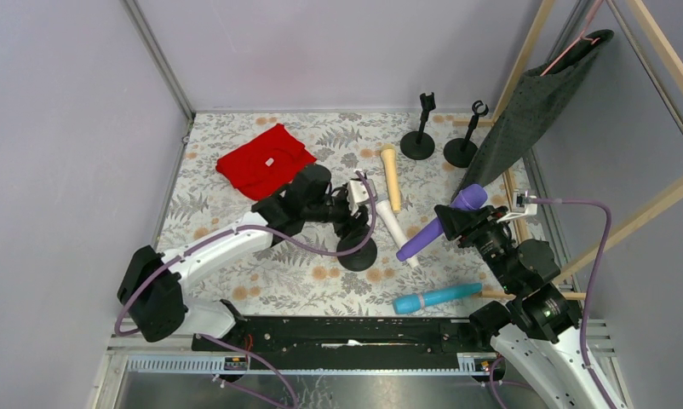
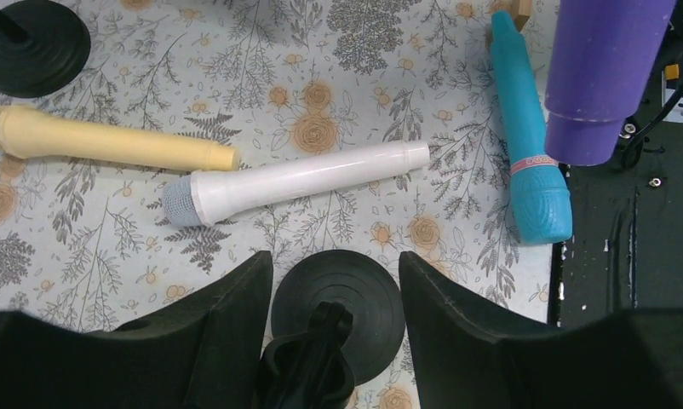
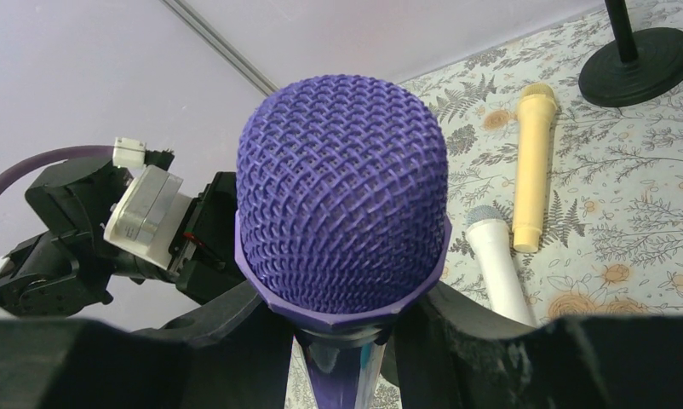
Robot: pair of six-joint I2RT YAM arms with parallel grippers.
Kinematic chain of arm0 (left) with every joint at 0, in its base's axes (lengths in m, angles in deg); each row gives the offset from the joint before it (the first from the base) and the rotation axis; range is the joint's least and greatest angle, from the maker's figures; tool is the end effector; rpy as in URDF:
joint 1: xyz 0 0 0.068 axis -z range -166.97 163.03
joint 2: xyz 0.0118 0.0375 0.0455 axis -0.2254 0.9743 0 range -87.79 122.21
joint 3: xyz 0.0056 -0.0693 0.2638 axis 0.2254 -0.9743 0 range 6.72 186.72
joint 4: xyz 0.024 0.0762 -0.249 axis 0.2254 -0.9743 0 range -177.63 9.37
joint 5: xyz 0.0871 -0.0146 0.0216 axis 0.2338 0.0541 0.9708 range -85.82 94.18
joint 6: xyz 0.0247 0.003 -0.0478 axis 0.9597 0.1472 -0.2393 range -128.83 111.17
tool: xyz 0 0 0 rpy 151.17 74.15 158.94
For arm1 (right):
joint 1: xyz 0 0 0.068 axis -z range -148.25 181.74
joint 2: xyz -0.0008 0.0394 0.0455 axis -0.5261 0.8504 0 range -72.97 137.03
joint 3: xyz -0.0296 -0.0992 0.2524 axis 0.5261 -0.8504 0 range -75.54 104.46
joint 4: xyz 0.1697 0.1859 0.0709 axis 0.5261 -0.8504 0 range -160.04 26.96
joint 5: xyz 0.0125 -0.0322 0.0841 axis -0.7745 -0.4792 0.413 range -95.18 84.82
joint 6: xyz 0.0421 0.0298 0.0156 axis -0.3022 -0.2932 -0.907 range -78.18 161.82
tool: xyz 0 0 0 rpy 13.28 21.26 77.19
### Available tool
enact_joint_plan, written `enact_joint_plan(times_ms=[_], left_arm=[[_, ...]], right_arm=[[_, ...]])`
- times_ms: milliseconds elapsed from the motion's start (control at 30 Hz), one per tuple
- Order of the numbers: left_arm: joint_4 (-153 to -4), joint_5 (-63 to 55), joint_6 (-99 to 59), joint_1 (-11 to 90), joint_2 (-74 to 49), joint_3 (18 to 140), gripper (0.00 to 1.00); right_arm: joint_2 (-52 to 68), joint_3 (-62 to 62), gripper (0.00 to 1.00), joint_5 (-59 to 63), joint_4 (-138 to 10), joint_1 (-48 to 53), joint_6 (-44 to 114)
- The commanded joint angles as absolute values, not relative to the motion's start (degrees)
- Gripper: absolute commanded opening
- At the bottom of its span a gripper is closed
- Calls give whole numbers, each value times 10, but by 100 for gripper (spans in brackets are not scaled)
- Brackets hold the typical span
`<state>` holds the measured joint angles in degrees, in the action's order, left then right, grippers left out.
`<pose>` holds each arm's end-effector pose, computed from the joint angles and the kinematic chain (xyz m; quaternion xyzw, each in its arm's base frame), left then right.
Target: Attach the microphones to the stand
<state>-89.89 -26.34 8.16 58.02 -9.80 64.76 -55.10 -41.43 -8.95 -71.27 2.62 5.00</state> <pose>0.2045 -0.2300 0.2935 0.5426 0.6448 -0.3384 0.4187 0.0848 0.0445 0.3359 0.0688 0.6525 0.3925 0.6446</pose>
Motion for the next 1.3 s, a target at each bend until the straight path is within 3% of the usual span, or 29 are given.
enact_joint_plan(times_ms=[0, 100, 233, 533, 700, 967, 1167, 1267], left_arm=[[-850, -236, 67, 594, -143, 629, 67], [-856, -205, 114, 593, -166, 621, 83], [-884, -184, 171, 582, -186, 627, 92], [-1030, -314, 271, 535, -181, 652, 92], [-1041, -308, 281, 532, -158, 656, 89], [-1040, -316, 283, 532, -106, 686, 76], [-1051, -317, 269, 532, -88, 709, 42], [-1051, -324, 253, 532, -93, 716, 35]], right_arm=[[-551, -414, 0, -83, -675, 28, 42], [-551, -413, 0, -82, -676, 28, 44], [-552, -413, 0, -81, -679, 28, 45], [-551, -413, 0, -77, -679, 28, 45], [-550, -413, 0, -75, -677, 28, 47], [-555, -413, 0, -71, -679, 28, 49], [-554, -411, 0, -73, -680, 29, 48], [-551, -410, 0, -71, -680, 28, 48]])
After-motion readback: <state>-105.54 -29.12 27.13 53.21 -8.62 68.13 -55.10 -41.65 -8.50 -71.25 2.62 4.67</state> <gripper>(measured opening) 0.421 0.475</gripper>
